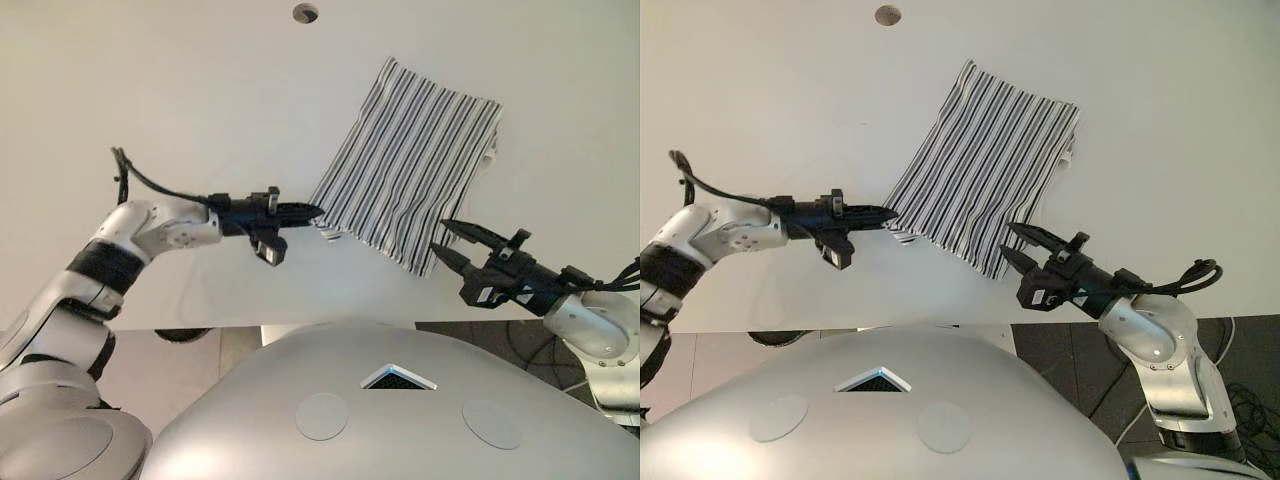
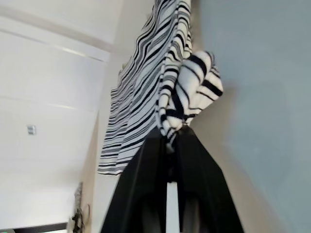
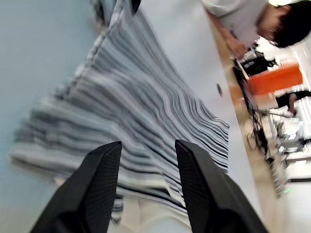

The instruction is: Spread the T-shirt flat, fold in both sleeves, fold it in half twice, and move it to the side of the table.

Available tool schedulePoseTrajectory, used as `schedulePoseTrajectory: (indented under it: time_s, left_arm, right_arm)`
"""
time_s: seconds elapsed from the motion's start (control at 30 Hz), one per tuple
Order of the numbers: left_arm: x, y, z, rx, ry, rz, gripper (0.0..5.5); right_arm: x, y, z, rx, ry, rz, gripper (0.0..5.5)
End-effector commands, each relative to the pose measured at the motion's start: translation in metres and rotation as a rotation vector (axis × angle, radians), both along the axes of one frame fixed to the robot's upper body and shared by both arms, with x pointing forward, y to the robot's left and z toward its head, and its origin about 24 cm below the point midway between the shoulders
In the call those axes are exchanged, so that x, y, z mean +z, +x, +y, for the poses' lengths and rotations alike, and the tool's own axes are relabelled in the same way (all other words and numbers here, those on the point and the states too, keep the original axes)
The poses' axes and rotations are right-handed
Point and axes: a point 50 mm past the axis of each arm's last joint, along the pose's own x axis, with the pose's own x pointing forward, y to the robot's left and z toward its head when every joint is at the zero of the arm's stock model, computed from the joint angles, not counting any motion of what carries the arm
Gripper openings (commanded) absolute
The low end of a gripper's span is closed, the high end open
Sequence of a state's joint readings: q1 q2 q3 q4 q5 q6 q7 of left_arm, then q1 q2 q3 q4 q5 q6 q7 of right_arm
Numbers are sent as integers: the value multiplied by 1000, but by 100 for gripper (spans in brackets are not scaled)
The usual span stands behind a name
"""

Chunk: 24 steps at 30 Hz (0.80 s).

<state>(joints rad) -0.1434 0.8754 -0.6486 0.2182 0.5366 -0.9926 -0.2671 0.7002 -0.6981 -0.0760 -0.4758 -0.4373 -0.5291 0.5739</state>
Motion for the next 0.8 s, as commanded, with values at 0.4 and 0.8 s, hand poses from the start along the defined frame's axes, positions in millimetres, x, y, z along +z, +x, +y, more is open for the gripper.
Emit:
schedulePoseTrajectory:
  time_s: [0.4, 0.8]
  left_arm:
    - [-32, -47, 12, 31, 254, 176, 7]
    - [-28, -48, 2, 38, 222, 161, 7]
  right_arm:
    - [29, -30, -3, 133, 32, 244, 454]
    - [-21, -9, 14, 287, -153, 214, 454]
